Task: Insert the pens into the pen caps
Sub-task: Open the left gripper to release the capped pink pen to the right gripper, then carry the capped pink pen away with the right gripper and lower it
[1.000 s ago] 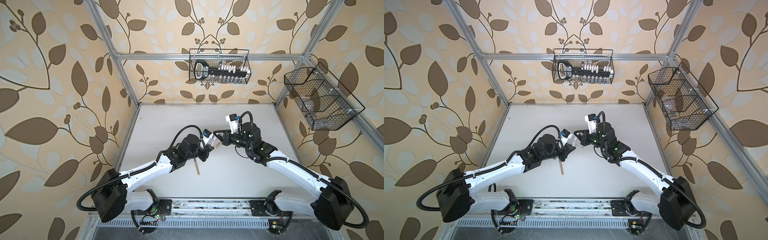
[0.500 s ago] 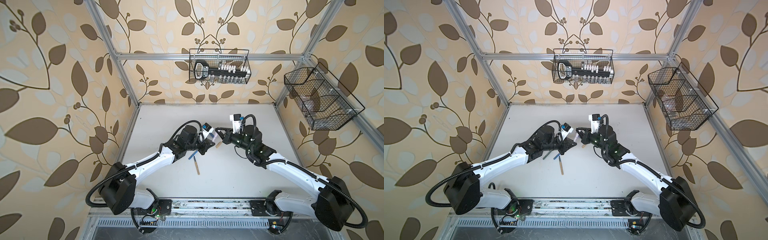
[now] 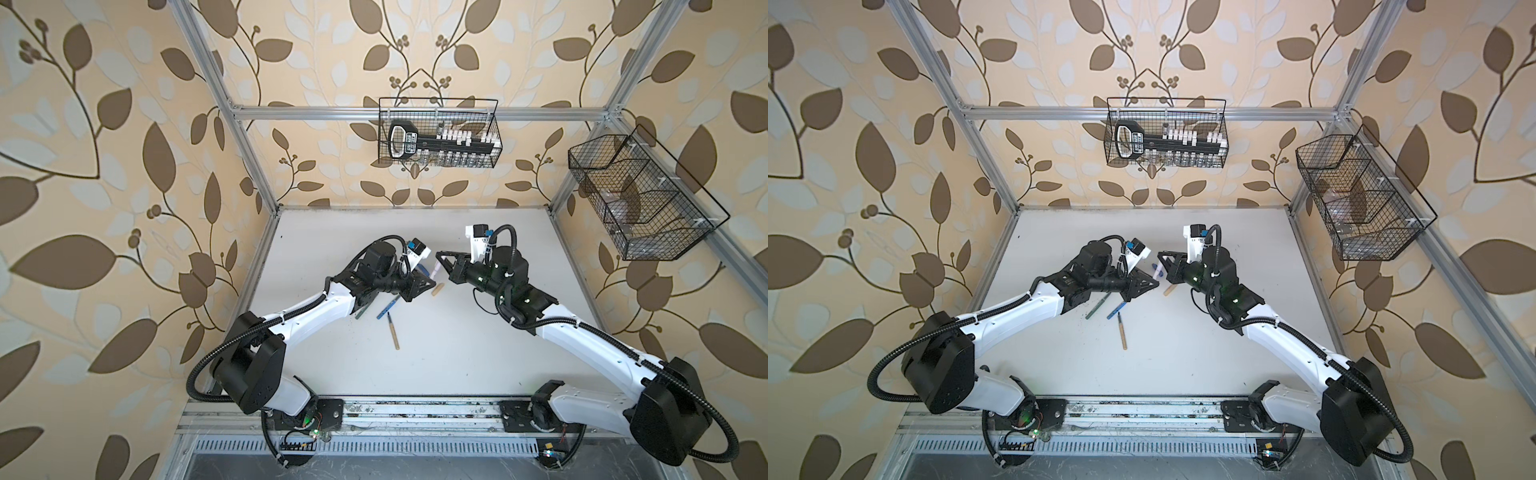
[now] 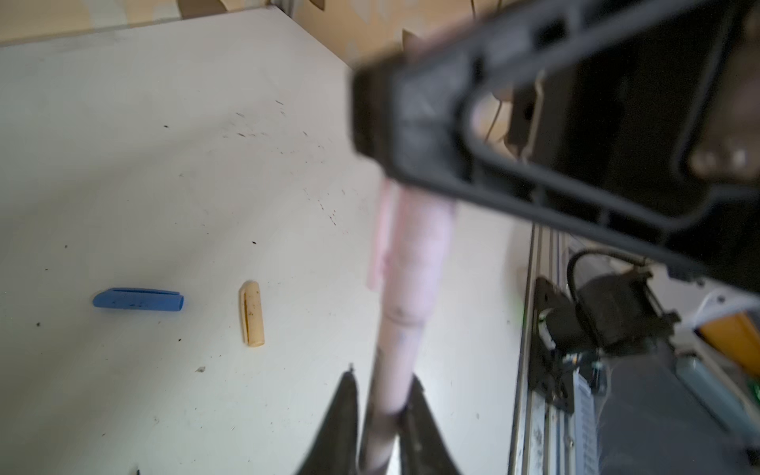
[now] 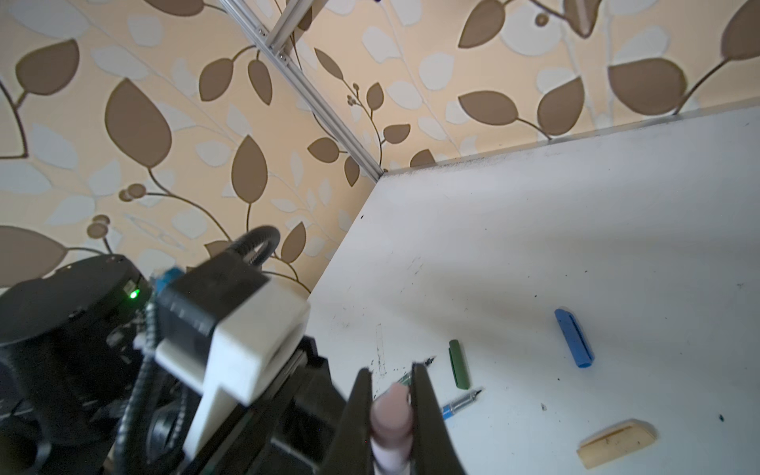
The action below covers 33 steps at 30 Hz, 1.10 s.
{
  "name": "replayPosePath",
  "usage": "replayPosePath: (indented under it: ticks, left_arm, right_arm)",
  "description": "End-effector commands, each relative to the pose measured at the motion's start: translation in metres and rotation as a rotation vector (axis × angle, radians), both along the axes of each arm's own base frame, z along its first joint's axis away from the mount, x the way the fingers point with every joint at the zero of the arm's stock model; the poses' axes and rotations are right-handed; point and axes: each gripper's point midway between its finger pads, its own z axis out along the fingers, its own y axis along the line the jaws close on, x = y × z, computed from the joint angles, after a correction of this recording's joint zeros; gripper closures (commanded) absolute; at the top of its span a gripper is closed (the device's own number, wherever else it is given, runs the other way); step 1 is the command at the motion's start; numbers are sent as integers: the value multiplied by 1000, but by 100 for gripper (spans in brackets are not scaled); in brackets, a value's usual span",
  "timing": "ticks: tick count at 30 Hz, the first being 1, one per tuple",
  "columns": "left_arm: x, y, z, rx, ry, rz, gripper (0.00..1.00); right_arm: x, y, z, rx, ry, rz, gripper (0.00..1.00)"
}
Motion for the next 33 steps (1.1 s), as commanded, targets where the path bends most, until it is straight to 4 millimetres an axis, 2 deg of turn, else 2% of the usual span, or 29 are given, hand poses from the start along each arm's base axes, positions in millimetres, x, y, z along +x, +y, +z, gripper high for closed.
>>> replayPosePath:
  ticks: [1, 3, 6, 7, 9, 12, 14, 19, 20, 21, 22, 26, 27, 33]
  left_arm:
    - [33, 25, 71, -159, -167, 204, 51]
    - [28, 32, 54, -114, -135, 225, 36]
    - [25, 57, 36, -10, -99, 332, 15]
    - [26, 67, 33, 19, -99, 383, 3]
    - [26, 97, 29, 84, -93, 522, 1]
    - [19, 128, 27, 125, -104, 648, 1]
    - [14, 138, 21, 132, -131, 676, 1]
    - [16, 157, 4, 150, -155, 765, 1]
    - [16, 163, -1, 170, -143, 790, 1]
    - [17, 162, -2, 168, -142, 787, 1]
    - [18, 160, -7, 166, -143, 781, 1]
    - [19, 152, -19, 179, -110, 748, 1]
    - [19, 149, -18, 177, -105, 733, 1]
    - [15, 143, -15, 132, -117, 693, 1]
  right_arm:
    - [-25, 1, -32, -109, 164, 151, 100]
    - [-13, -9, -20, -117, 147, 135, 100]
    - [-1, -27, -8, -137, 137, 109, 100]
    - [2, -32, -6, -147, 136, 100, 100]
    - [5, -47, -6, -202, 157, 70, 100]
    - [5, -71, -22, -343, 228, 3, 100]
    - [5, -83, -33, -419, 274, -27, 100]
    - [3, -98, -46, -515, 338, -68, 100]
    - [1, -108, -54, -573, 374, -93, 100]
    - [0, -113, -58, -601, 386, -105, 100]
    - [1, -130, -68, -665, 419, -151, 100]
    - [3, -155, -92, -740, 512, -190, 100]
    - [8, -159, -88, -745, 509, -203, 100]
    - [18, -173, -97, -799, 542, -239, 100]
